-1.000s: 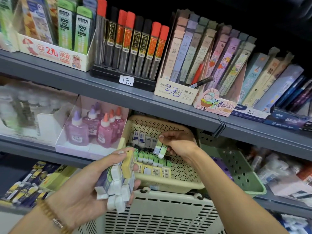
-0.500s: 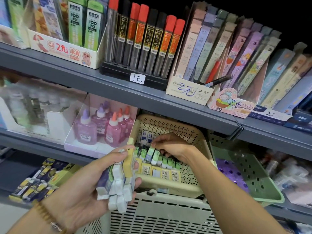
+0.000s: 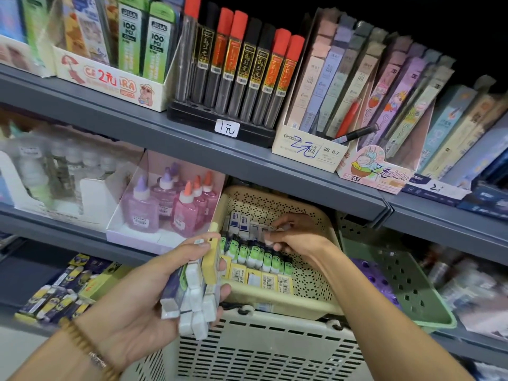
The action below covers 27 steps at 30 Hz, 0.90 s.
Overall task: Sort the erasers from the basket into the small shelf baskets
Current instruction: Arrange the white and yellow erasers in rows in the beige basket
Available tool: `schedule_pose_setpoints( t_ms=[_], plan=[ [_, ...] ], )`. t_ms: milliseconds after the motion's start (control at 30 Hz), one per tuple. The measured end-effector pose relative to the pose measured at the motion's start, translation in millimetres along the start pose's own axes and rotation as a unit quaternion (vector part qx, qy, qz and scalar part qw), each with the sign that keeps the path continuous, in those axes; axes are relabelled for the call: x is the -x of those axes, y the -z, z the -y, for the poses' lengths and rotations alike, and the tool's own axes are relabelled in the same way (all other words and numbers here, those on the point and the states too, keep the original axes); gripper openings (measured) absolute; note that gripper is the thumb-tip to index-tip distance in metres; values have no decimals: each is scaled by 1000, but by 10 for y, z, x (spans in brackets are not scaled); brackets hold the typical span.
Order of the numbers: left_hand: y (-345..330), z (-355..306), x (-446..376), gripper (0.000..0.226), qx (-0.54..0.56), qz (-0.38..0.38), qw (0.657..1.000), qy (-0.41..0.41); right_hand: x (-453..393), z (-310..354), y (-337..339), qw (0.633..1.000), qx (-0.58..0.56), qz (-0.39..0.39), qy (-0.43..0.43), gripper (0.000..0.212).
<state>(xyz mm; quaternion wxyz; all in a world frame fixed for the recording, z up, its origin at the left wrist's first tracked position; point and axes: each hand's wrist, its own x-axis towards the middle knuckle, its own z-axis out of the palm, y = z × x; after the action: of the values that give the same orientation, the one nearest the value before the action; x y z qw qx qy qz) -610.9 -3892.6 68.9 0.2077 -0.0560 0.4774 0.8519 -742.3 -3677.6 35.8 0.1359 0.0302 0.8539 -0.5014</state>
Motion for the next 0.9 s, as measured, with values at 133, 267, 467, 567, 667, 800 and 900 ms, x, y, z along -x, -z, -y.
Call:
schedule_pose_setpoints(
  t_ms=[133, 267, 467, 567, 667, 800, 900],
  plan=[
    [145, 85, -18, 19, 80, -34, 996, 13, 46, -45, 86, 999, -7, 42, 9, 12],
    [216, 125, -26, 25, 110, -4, 994, 25, 39, -55, 148, 994, 37, 106, -4, 23],
    [236, 127, -80, 26, 116, -12, 993, 19, -84, -106, -115, 992, 124, 36, -8, 21],
    [226, 128, -67, 24, 124, -13, 992, 24, -130, -138, -192, 987, 160, 13, 24, 14],
    [213, 124, -50, 24, 124, -28, 992, 8, -133, -107, -264, 981, 186, 44, 35, 13],
    [189, 143, -10, 25, 132, -24, 991, -5, -86, 21, -365, 983, 176, 47, 33, 15],
    [186, 148, 14, 32, 136, -24, 990, -3, 84, 133, -349, 979, 186, -10, 86, 10]
  ],
)
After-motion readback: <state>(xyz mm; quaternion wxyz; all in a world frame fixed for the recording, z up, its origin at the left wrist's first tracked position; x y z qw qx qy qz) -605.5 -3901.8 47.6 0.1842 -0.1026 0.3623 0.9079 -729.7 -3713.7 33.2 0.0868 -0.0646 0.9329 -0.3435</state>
